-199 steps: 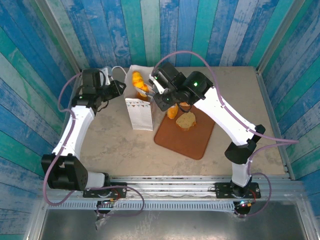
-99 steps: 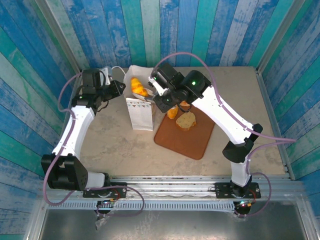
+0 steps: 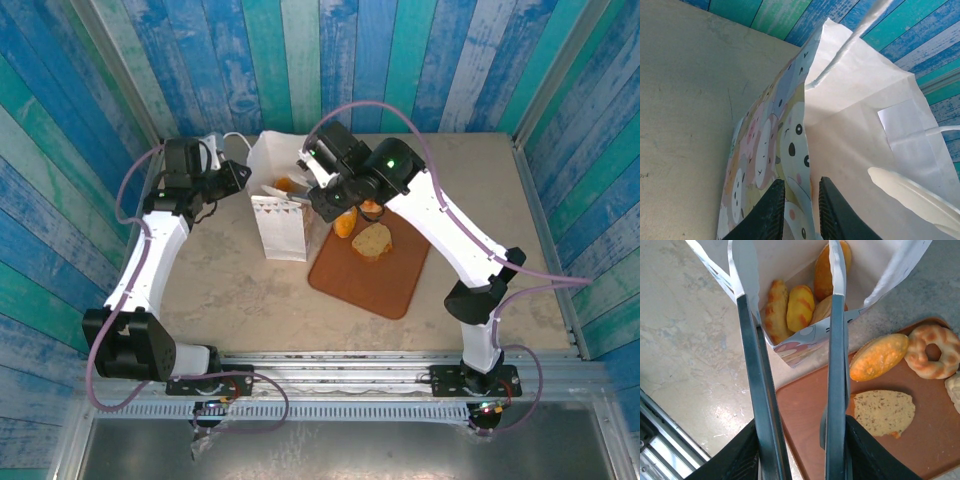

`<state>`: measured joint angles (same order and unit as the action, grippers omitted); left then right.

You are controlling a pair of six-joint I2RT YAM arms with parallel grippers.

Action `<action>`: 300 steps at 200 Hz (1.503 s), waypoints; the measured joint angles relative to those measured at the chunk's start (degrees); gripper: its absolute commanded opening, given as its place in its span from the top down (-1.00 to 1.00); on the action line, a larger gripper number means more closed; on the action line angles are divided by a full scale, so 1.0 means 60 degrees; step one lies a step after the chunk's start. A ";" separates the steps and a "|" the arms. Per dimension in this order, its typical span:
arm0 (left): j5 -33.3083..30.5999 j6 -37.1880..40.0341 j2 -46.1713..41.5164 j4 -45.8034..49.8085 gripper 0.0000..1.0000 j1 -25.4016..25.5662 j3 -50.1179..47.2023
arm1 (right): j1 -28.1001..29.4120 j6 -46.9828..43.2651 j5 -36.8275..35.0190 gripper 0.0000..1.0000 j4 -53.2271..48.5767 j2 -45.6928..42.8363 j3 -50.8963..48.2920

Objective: Place the fake bread into the paper bag

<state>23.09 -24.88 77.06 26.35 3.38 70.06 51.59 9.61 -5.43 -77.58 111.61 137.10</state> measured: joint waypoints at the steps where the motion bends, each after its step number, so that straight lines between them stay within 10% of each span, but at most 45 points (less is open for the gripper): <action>1: 0.0000 0.0000 0.0000 0.0000 0.54 0.0000 0.0000 | 0.0000 0.0000 0.0000 0.18 0.0000 0.0000 0.0004; 151: 0.0535 -0.0259 -0.0073 -0.0226 -0.25 0.0000 0.0404 | -0.0033 0.0492 0.0127 0.20 0.0692 -0.2120 -0.0670; 273: -0.0838 -0.0127 -0.3064 -0.0208 -1.00 -0.0022 -0.1020 | -0.0033 0.1661 -0.0313 0.20 0.1464 -0.6900 -0.5537; 300: -0.1035 -0.0138 -0.3468 -0.0131 -0.91 -0.0029 -0.1723 | -0.0033 0.2062 -0.0827 0.20 0.1322 -0.7799 -0.6557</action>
<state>16.88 -25.71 56.25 25.56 3.20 59.72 51.40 21.98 -10.39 -69.65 64.82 97.76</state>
